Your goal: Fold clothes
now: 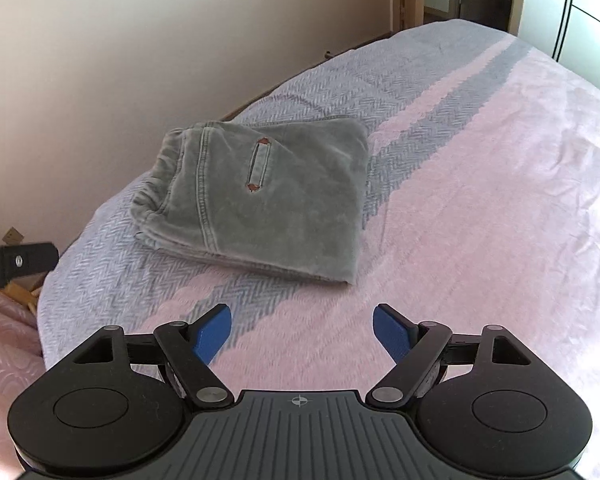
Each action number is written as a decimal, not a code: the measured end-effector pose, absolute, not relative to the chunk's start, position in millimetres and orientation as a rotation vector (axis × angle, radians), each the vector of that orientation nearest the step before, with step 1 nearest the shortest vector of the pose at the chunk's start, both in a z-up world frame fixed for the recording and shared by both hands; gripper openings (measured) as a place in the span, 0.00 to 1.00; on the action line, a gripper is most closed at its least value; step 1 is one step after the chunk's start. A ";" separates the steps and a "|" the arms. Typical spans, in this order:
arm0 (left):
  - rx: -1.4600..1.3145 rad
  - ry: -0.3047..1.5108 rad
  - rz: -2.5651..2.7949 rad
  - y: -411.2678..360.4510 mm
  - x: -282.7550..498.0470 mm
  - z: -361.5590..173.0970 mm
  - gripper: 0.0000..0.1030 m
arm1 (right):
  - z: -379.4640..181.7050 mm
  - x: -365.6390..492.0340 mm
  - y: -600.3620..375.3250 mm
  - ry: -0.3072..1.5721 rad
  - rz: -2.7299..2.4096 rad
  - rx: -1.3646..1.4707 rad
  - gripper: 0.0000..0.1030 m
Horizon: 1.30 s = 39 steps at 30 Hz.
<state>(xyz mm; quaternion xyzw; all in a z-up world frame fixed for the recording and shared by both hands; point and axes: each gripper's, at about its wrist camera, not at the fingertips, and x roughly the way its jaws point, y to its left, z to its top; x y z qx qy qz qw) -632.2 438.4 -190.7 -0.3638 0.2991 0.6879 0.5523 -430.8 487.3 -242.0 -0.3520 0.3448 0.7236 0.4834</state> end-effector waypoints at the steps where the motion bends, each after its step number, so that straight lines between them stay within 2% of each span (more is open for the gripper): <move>1: -0.861 0.706 1.632 430.9 -629.6 -186.6 0.51 | -238.1 -427.0 481.2 0.842 1.763 -0.855 0.80; 4: -0.857 0.693 1.645 408.4 -621.6 -173.2 0.54 | -224.1 -417.0 462.5 0.845 1.762 -0.847 0.90; 6: -0.853 0.680 1.646 396.1 -617.5 -164.7 0.62 | -214.6 -411.8 449.9 0.839 1.771 -0.836 0.91; 13: -0.746 0.669 1.684 355.6 -596.1 -136.5 0.69 | -189.3 -396.5 415.3 0.803 1.781 -0.816 0.91; 23: -0.721 0.615 1.725 304.1 -575.5 -113.4 0.69 | -166.8 -371.7 373.1 0.788 1.795 -0.808 0.91; 39: -0.725 0.651 1.779 246.3 -545.9 -108.6 0.68 | -147.7 -356.1 324.5 0.763 1.823 -0.831 0.91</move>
